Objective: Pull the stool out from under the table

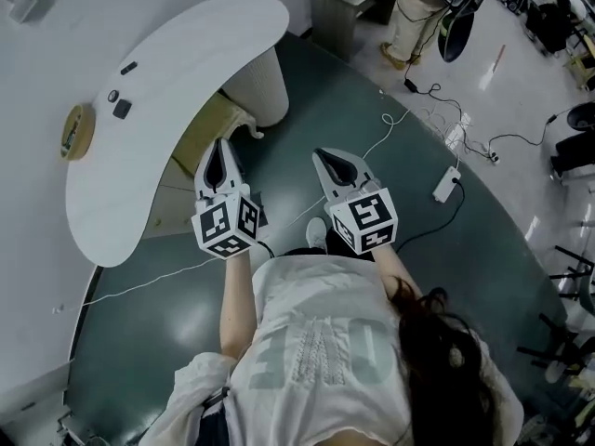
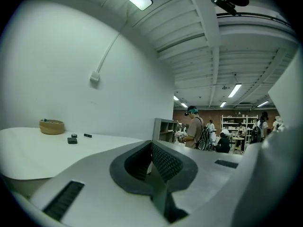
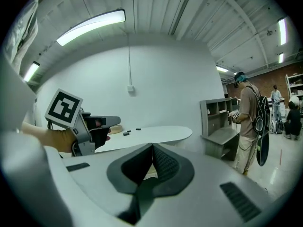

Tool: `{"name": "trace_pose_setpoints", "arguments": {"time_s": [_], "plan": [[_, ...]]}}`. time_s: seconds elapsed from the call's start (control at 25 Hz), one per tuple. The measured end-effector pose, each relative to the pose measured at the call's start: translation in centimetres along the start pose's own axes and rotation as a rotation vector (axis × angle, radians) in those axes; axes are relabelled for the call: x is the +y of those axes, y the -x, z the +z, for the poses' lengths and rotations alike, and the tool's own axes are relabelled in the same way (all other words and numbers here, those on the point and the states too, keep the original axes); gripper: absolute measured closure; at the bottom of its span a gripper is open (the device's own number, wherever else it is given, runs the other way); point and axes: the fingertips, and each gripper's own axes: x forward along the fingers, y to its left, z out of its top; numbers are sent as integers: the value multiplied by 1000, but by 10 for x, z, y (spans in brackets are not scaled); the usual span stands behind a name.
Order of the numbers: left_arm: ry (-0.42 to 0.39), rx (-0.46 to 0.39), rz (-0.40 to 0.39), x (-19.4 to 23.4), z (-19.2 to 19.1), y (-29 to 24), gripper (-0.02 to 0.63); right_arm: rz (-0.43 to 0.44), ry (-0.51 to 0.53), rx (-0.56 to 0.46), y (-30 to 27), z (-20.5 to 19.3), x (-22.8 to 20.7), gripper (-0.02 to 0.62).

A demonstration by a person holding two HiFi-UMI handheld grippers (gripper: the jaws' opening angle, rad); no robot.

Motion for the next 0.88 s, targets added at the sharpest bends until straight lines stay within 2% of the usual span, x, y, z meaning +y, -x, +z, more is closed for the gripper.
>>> {"name": "trace_pose_setpoints", "arguments": {"time_s": [0.28, 0.56, 0.68, 0.88], "plan": [[-8, 5, 111, -20, 1, -22, 578, 117, 48, -21, -39, 34, -37, 566], [-23, -44, 324, -36, 13, -27, 578, 288, 111, -57, -70, 71, -69, 566], [9, -82, 435, -37, 18, -27, 579, 372, 157, -70, -84, 83, -76, 565], [49, -89, 556, -52, 12, -18, 579, 468, 182, -56, -98, 88, -86, 566]]}}
